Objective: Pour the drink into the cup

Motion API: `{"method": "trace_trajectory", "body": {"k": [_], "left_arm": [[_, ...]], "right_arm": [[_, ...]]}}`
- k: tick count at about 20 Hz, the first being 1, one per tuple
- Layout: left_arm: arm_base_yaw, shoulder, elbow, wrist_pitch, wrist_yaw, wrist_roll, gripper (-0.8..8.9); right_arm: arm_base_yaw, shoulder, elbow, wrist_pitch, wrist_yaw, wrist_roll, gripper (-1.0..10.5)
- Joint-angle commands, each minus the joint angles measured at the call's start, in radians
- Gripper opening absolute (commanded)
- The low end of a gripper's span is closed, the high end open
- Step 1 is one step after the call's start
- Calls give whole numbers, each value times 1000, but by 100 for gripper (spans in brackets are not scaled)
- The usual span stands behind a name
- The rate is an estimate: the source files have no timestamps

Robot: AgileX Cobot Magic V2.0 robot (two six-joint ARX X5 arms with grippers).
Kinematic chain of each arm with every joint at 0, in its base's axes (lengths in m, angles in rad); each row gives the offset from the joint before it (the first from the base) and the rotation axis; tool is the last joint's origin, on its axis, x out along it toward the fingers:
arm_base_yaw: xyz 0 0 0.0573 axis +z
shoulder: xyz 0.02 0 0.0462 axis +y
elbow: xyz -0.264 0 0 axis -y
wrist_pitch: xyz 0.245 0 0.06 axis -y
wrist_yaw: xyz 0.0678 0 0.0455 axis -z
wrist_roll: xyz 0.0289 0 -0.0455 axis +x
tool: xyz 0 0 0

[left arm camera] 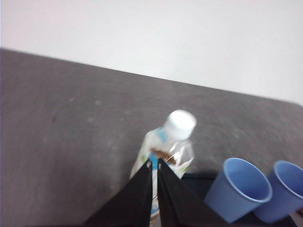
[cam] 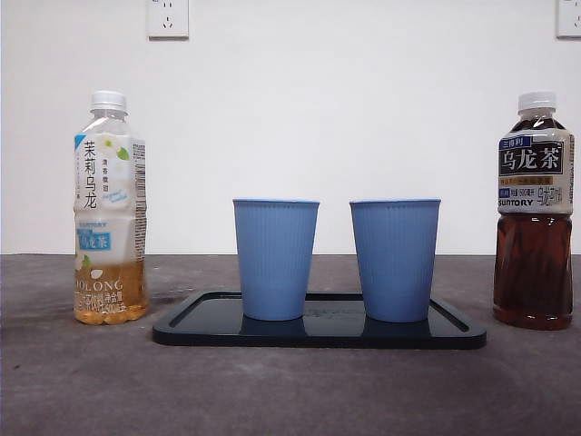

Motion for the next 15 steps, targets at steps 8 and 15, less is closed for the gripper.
{"method": "trace_trajectory", "body": {"k": [8,15], "left_arm": [[-19,140,155,-51,312,185,15],[-59,150,155,-171,394,289,27]], "right_arm": [[3,254,271,-233,-253,-378,11],[3,325,297,-256,-341,-431,12]]}}
